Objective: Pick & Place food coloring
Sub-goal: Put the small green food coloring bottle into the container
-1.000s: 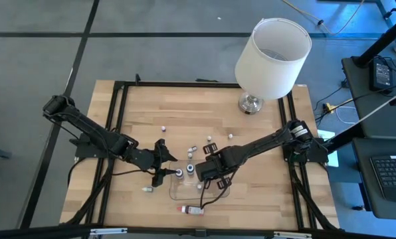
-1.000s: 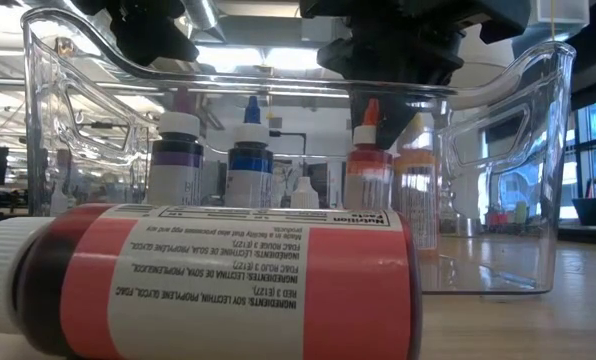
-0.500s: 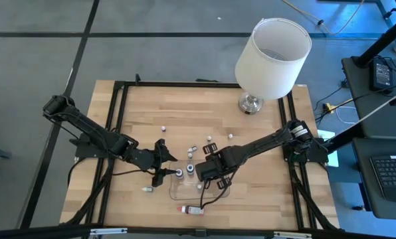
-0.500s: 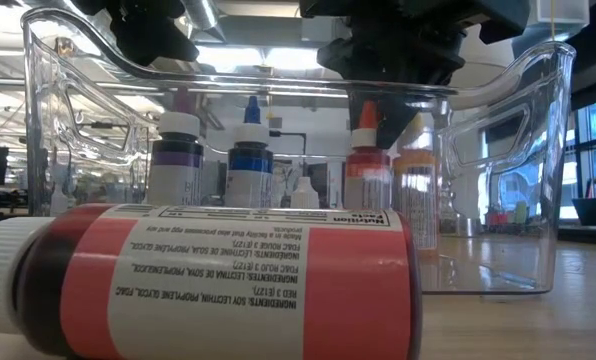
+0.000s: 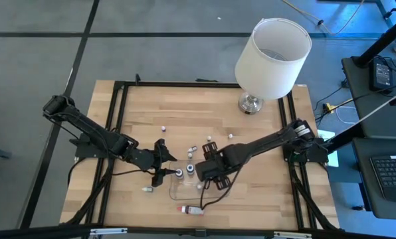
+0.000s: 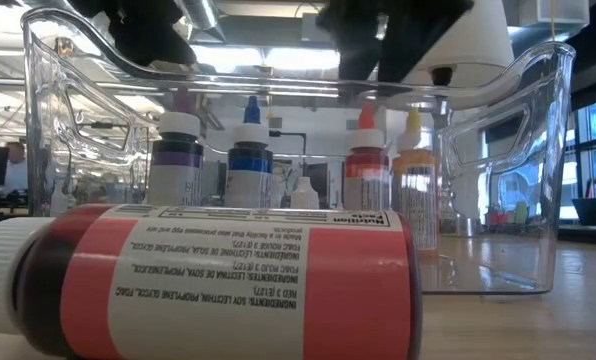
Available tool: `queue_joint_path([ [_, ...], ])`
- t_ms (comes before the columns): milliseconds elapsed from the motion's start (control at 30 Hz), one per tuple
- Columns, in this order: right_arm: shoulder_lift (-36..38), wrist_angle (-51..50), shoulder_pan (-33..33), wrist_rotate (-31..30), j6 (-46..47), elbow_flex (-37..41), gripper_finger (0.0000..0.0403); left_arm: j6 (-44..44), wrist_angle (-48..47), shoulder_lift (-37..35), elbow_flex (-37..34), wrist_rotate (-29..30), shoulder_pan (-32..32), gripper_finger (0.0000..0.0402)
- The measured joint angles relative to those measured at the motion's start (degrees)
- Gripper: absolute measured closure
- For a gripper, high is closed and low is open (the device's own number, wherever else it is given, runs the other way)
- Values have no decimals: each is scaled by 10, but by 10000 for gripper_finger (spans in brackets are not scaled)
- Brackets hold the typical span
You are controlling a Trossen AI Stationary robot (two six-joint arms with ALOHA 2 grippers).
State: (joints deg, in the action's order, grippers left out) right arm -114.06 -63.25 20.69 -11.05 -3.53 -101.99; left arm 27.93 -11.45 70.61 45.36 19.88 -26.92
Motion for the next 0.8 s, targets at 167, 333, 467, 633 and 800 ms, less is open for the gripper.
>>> queue_joint_path([
  [167, 53, -5, 3, 3, 0, 29, 134, 20, -18, 0, 0, 1, -4, 177],
  [333, 118, 0, -7, 2, 20, 70, 134, 23, -25, 0, 0, 15, -20, 176],
  [467, 175, 1, -32, 0, 50, 122, 133, 24, -28, 0, 0, 37, -34, 178],
  [633, 248, 32, -72, -72, 81, 231, 133, 24, -26, 0, 0, 45, -45, 174],
  [800, 290, 134, -122, -95, 89, 363, 134, 24, -23, 0, 0, 47, -46, 175],
])
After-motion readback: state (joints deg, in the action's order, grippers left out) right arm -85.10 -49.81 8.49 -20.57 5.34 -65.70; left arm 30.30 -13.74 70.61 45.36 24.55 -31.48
